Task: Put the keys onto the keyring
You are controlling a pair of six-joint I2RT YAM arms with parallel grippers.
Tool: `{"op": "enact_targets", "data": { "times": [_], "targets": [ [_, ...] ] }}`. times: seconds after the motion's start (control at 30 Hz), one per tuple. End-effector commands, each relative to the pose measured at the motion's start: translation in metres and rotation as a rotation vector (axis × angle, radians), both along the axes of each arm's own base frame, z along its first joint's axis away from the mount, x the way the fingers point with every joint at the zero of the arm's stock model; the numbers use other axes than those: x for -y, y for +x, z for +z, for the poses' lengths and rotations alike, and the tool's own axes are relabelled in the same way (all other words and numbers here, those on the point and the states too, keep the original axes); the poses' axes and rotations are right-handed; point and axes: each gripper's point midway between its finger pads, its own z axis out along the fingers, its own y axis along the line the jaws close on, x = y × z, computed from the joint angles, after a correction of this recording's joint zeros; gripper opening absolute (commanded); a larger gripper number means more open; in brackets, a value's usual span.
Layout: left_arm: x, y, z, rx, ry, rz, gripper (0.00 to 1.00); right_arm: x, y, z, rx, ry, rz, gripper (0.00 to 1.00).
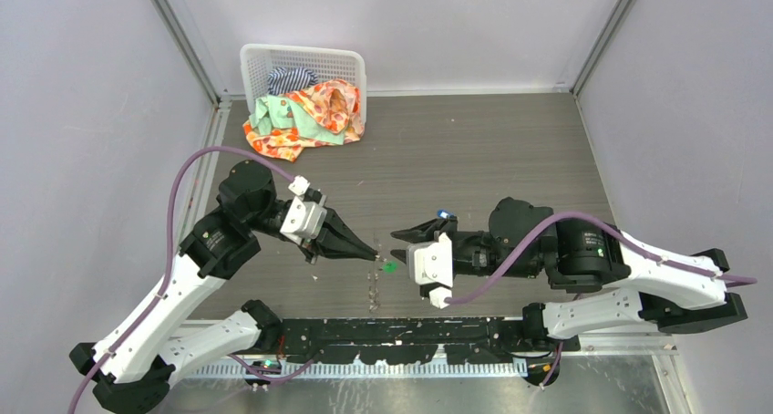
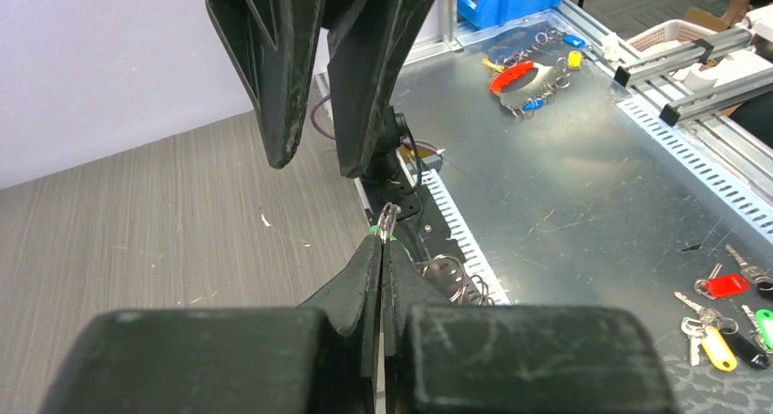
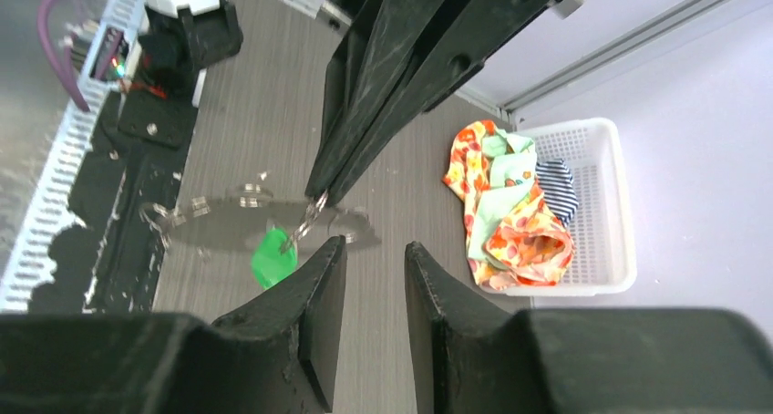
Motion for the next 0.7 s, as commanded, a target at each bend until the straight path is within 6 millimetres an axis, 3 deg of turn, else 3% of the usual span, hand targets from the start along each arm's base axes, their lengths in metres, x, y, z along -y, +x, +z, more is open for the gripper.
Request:
{"op": "enact_targets", "data": {
  "times": [0.0,0.23,0.67],
  "targets": [
    [-0.003,-0.001,0.020,0.095,-0.065,0.005,0.00,-0.014,-0.006,0.034,-0.096,0.135,0.003,0.34],
    [-0.005,-0.001,0.022,0.107,-0.071,0.019,0.00,-0.021,-0.009,0.022,-0.229,0.073,-0.029,0.31],
    [-0.007,-0.002,0.022,0.113,-0.076,0.033,0.00,-0.018,-0.014,0.008,-0.270,0.055,-0.020,0.24]
  ]
}}
